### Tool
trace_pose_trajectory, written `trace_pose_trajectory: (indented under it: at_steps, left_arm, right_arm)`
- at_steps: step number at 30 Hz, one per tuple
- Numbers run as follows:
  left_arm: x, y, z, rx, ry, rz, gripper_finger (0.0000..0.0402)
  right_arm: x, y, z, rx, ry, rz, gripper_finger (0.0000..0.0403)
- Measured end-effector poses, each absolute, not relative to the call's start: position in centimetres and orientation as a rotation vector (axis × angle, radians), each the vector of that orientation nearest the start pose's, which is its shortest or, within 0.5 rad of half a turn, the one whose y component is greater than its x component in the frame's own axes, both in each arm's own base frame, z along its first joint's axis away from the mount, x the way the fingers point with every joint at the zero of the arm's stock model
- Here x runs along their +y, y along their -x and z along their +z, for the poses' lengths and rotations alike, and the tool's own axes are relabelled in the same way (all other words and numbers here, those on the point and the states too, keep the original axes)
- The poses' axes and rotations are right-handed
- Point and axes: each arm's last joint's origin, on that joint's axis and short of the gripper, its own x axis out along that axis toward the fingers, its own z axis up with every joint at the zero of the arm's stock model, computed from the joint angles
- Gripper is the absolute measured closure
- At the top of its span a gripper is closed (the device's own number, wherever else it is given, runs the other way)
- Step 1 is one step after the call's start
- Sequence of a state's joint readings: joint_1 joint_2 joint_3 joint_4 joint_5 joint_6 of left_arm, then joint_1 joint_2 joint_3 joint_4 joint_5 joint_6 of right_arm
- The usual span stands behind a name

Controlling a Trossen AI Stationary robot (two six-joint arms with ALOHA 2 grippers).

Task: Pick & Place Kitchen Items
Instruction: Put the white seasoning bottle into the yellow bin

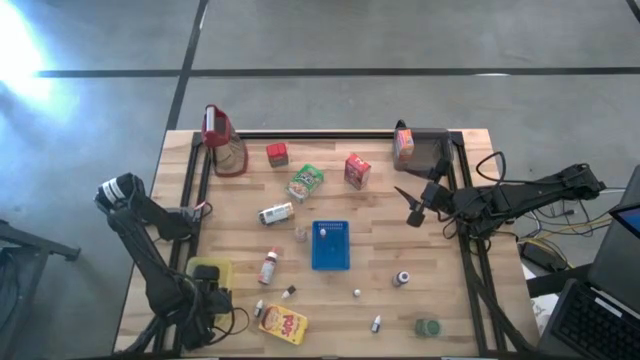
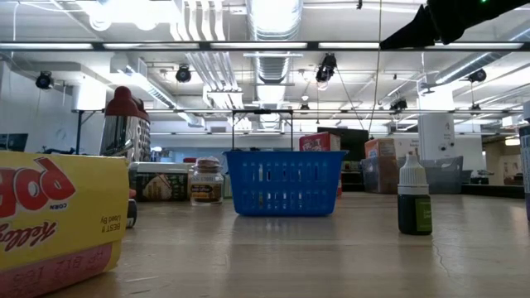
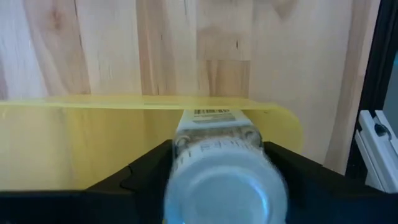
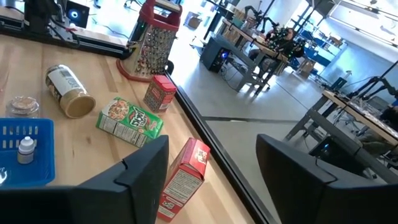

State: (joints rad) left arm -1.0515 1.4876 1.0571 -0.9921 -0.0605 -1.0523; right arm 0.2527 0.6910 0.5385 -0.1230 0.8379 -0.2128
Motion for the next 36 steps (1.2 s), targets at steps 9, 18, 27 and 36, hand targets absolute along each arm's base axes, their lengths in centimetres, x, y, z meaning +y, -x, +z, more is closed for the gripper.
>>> trace_pose_trajectory:
  at_steps: [9,18,27,36]
  left_arm:
    - [-22.6,-13.1,22.5,1.459,0.114,-0.069,0.013]
    - [-22.4,-13.5,24.3,1.491,0.108,-0.069,0.0133]
    - [-20.5,-14.9,27.6,1.479,0.044,0.063,0.0134]
    - [-19.0,-17.8,30.3,1.392,0.173,0.126,0.0136]
  right_arm:
    - [1.7,-15.2,27.0,0.302,0.355,-0.555,0.0178]
    - [1.7,-15.2,27.0,0.301,0.353,-0.555,0.0149]
    - [1.7,-15.2,27.0,0.3,0.35,-0.555,0.0116]
    - [1.7,-15.2,27.0,0.301,0.354,-0.555,0.0084]
